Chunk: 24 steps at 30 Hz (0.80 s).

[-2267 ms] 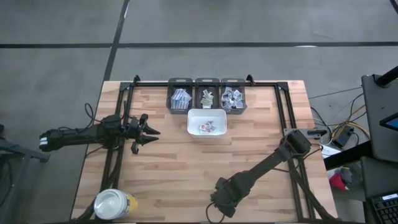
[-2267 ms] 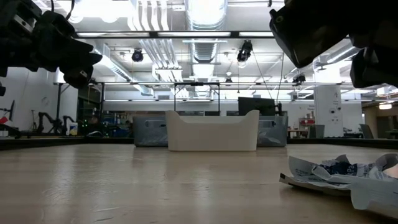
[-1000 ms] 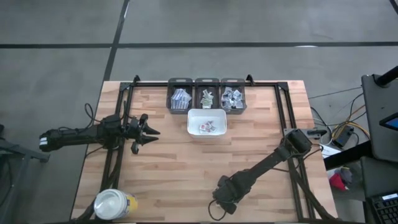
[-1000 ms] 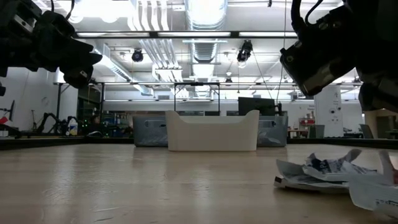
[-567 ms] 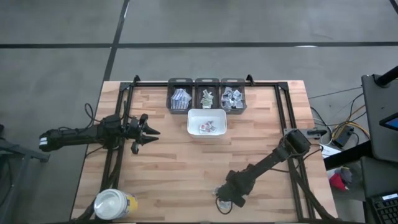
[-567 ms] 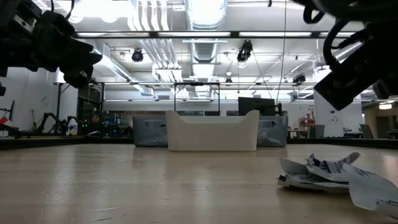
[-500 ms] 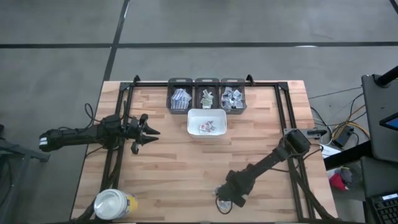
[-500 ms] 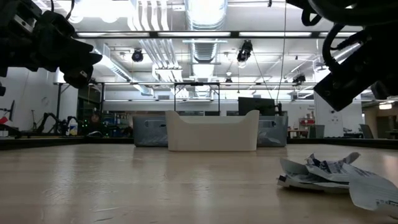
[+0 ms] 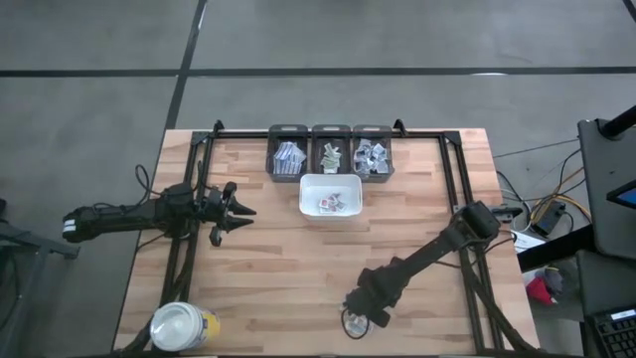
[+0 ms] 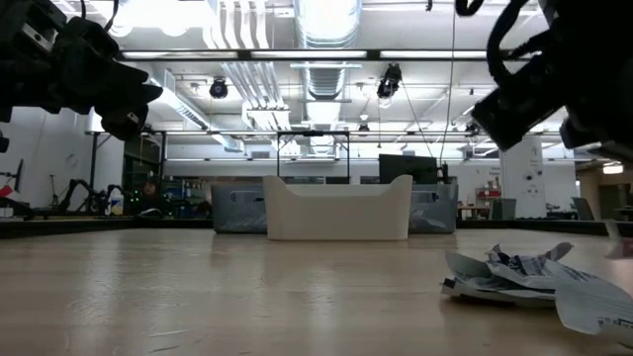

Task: Pick & Place First Aid Supplies
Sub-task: Put the orange ointment pack into the white bin

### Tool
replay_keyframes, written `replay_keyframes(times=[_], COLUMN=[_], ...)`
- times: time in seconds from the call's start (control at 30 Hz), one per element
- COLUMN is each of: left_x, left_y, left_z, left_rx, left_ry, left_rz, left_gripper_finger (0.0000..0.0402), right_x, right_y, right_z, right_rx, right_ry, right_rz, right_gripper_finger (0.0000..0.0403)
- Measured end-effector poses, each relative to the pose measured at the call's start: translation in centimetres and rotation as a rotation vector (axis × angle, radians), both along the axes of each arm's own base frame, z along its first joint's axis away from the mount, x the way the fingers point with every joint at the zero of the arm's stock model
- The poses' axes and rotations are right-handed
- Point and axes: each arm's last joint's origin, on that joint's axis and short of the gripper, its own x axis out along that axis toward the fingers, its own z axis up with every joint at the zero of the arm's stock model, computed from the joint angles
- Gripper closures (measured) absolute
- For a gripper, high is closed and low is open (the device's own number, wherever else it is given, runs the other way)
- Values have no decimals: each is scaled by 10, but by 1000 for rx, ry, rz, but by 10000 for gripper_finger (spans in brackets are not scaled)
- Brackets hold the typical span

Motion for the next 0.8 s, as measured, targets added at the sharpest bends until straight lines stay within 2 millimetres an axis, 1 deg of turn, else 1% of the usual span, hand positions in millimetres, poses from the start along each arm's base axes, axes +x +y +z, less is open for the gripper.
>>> replay_keyframes(times=[0.17,0.3,0.4,0.5,0.63,0.8], left_x=[0,0,0,0,0,0], left_y=[0,0,0,0,0,0], left_z=[0,0,0,0,0,0], left_rx=[0,0,0,1,1,1], left_ry=[0,1,1,0,2,4], left_rz=[0,0,0,0,0,0], left_gripper_finger=[282,282,282,282,282,282], right_x=[1,4,11,23,37,49], right_y=[-6,-11,-15,-21,-36,-67], right_z=[9,17,26,39,58,77], right_rx=[9,15,49,67,23,-79], right_ry=[-26,-72,-178,-346,-538,-658], right_rz=[-6,29,94,167,247,294], right_gripper_finger=[395,395,395,395,395,395])
